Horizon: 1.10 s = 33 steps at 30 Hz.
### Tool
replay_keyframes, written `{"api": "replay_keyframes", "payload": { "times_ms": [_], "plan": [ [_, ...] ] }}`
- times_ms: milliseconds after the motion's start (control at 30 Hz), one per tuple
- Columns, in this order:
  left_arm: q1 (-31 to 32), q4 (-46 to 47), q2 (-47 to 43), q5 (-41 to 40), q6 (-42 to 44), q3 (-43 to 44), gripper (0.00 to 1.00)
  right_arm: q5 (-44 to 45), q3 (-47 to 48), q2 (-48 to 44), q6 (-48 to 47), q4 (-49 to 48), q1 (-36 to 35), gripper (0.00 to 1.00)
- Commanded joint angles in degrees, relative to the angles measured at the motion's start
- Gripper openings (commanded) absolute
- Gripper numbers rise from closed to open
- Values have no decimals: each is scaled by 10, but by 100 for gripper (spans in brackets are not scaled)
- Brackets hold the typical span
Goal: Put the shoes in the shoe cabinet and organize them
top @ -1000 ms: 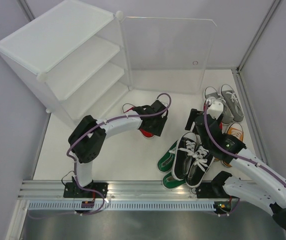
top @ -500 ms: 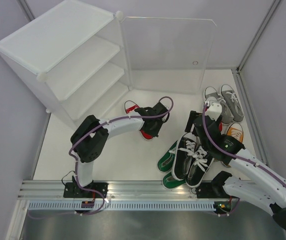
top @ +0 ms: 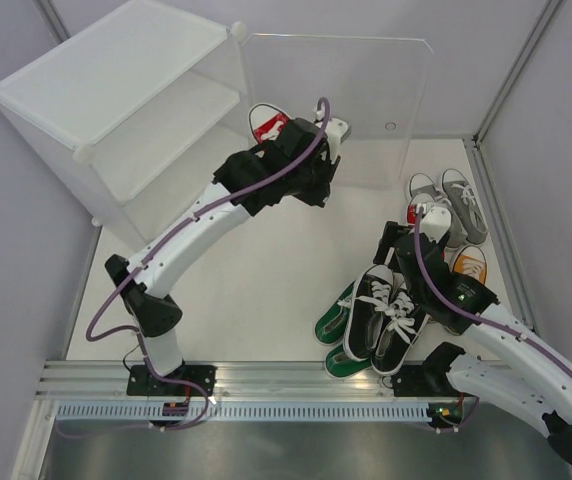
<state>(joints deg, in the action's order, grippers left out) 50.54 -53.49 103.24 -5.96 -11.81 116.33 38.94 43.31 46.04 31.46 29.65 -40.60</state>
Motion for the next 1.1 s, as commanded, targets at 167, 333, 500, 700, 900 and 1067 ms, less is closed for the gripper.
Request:
{"api": "replay_keyframes", "payload": {
  "times_ms": [167, 333, 500, 700, 900, 1067],
  "plan": [
    [-109, -67, 16, 42, 71, 213, 2, 4, 27, -16, -9, 15, 1, 84],
    [-209, -51, 54, 111, 94, 260, 2, 0, 24, -28, -8, 22, 1, 84],
    [-258, -24, 71, 131, 144, 260, 2, -5, 19, -31, -10, 24, 1, 84],
    [-304, 16, 76, 136, 179, 260, 2, -22, 10, -29, -2, 23, 1, 83],
    [-315, 50, 79, 141, 210, 260, 3, -39, 1, -22, 6, 25, 0, 84],
    [-322, 66, 90, 135, 219, 260, 19, -45, -2, -17, 6, 28, 1, 83]
  ]
}}
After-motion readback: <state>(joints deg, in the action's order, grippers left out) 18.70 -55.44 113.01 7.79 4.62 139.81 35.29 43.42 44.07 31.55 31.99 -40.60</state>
